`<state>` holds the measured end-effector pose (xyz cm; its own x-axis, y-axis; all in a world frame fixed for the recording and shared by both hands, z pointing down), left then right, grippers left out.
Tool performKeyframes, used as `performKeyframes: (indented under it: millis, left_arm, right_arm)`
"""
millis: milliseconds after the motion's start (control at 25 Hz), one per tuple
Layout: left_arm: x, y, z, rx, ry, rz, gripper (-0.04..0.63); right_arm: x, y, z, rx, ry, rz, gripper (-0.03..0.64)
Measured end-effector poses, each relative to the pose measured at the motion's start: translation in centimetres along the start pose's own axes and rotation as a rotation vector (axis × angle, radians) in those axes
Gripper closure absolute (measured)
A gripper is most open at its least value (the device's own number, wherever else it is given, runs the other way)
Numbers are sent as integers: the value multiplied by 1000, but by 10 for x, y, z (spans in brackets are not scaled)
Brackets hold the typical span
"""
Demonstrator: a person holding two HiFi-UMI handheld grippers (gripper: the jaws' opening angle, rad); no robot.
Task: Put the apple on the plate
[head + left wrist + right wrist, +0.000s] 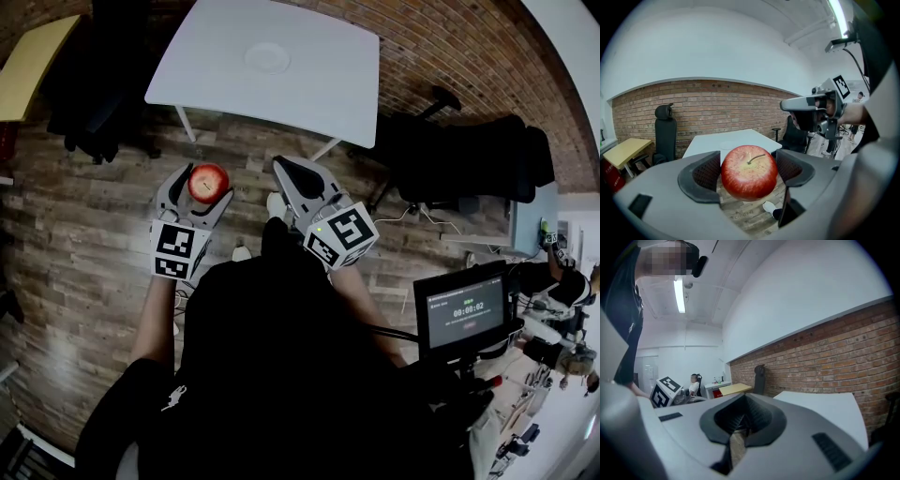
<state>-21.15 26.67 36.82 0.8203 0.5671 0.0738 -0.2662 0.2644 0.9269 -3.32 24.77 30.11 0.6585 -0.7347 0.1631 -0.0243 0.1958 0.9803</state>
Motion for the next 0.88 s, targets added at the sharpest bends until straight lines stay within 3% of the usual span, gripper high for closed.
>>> performKeyframes:
  millis: [280,880]
  left_arm:
    - [-7,-6,7,7,-4,16,216]
    - [-18,-22,79,-25,-3,12,216]
  right_arm:
    - [6,-1,7,11,-4,-1,613]
    - [80,-1,34,3,-21,32,613]
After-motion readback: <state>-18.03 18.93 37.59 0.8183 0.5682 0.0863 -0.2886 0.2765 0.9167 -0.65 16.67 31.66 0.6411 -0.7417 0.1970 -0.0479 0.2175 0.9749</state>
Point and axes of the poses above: the fingertips, and each gripper's own axes: z forward along the fingers, x to its right, y out of its underside, the point moved 6 cm from there along -z, backward along the fingers, and after that the axes turned 3 degrees about z, right-handed, at the moved point
